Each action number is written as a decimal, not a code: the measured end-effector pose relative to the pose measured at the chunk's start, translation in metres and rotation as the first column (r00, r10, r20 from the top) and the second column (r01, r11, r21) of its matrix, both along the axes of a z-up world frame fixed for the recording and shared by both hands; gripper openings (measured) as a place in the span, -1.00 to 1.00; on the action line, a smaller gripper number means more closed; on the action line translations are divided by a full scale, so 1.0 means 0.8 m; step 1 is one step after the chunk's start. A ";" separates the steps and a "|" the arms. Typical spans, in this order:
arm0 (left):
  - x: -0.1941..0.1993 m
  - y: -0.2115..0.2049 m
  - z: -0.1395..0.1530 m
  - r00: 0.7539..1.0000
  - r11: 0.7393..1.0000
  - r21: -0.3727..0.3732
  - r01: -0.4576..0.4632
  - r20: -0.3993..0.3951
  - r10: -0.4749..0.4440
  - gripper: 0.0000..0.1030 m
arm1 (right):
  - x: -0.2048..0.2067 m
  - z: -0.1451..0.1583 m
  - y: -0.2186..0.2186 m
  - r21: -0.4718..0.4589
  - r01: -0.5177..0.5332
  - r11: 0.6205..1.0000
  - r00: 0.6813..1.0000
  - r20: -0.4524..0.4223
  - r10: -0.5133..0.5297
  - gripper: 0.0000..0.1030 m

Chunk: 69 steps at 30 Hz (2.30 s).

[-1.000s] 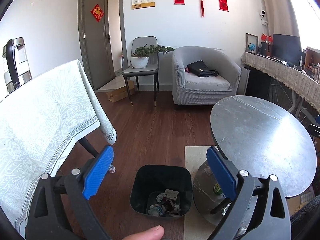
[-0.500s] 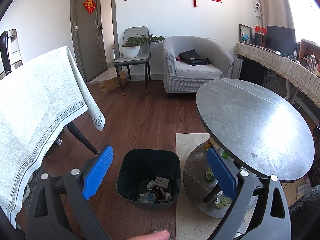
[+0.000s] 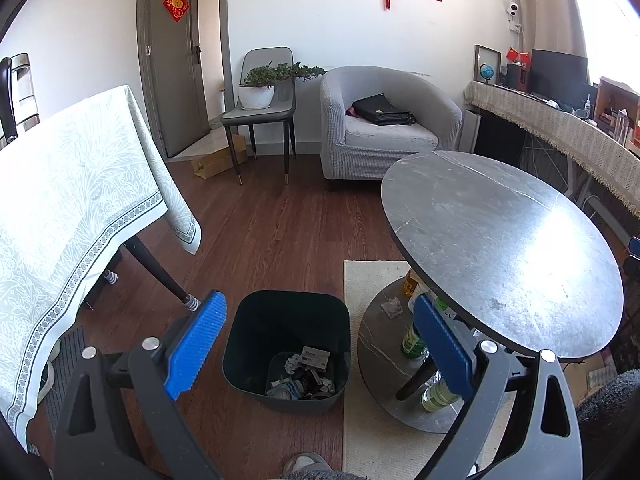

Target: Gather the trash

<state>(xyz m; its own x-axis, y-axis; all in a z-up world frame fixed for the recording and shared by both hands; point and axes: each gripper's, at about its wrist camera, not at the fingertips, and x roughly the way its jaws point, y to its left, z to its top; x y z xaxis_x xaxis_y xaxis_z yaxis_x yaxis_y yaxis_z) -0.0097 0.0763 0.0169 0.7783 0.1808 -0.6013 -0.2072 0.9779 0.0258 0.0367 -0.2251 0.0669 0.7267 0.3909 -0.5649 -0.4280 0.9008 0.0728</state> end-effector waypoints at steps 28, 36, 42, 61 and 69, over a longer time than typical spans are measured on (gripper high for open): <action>-0.001 0.002 0.000 1.000 1.000 -0.011 -0.011 -0.006 0.011 0.88 | -0.001 0.001 0.002 -0.003 -0.006 1.000 1.000 -0.003 0.006 0.84; -0.002 0.001 0.000 1.000 1.000 -0.008 -0.009 -0.006 0.009 0.88 | -0.001 0.001 0.002 -0.002 -0.006 1.000 1.000 -0.003 0.006 0.84; -0.002 0.000 0.000 1.000 1.000 -0.006 -0.008 -0.007 0.008 0.88 | -0.001 0.001 0.002 -0.002 -0.006 1.000 1.000 -0.004 0.006 0.84; 0.000 0.001 -0.002 1.000 1.000 -0.012 -0.006 -0.009 0.006 0.88 | -0.001 0.003 0.001 0.001 -0.003 1.000 1.000 -0.002 0.003 0.84; 0.000 0.000 -0.002 1.000 1.000 -0.012 -0.007 -0.008 0.006 0.88 | -0.001 0.002 0.001 0.002 -0.003 1.000 1.000 -0.003 0.003 0.84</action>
<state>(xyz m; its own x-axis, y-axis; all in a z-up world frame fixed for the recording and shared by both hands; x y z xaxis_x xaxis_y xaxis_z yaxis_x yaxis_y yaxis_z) -0.0101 0.0766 0.0154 0.7721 0.1785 -0.6099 -0.2134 0.9768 0.0158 0.0360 -0.2244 0.0688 0.7241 0.3943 -0.5659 -0.4304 0.8994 0.0760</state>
